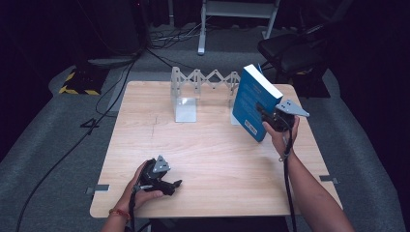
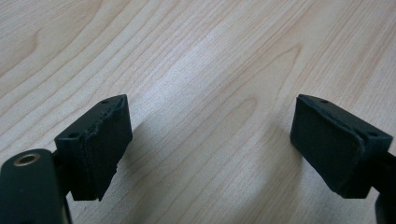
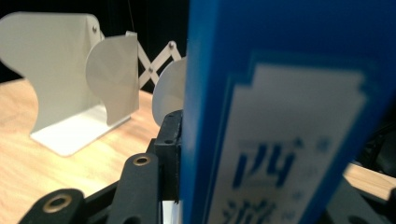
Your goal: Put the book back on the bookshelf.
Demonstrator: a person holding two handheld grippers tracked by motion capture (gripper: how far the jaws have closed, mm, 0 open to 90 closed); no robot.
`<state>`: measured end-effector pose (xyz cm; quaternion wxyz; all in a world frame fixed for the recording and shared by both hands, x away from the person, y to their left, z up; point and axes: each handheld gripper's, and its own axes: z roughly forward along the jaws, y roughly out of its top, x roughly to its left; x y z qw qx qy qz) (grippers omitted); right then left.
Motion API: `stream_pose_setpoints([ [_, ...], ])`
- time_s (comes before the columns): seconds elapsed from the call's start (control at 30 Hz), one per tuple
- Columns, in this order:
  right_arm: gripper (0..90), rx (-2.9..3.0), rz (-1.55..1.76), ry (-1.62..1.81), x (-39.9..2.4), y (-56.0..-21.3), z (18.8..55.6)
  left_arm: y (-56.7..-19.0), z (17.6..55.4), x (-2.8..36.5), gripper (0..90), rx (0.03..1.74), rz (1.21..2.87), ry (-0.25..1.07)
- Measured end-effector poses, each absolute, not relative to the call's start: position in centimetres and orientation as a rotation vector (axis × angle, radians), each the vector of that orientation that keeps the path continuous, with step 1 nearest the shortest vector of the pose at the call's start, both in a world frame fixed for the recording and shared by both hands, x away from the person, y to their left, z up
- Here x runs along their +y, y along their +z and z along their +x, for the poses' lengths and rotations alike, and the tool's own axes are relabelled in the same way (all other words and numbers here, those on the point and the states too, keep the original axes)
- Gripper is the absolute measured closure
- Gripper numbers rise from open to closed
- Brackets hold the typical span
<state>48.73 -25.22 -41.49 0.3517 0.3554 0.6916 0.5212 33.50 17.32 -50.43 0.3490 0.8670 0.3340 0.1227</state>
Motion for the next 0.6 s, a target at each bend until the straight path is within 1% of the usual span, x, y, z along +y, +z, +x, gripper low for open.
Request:
stream_pose_setpoints([
  [0.2,58.0,1.842,0.929,1.338,-25.9,-41.1,48.3,-50.4,33.5,17.3,13.3,0.864,2.247,0.317],
  [0.3,51.5,1.852,0.906,1.335,-26.5,-40.6,47.7,-50.4,33.5,17.3,13.3,0.868,2.246,0.316],
  [0.37,48.9,1.878,0.902,1.326,-27.1,-40.2,47.5,-50.4,33.5,17.3,13.3,0.867,2.245,0.315],
  [0.6,46.9,1.956,0.851,1.281,-28.0,-38.3,47.1,-50.4,33.5,17.3,13.3,0.867,2.245,0.316],
])
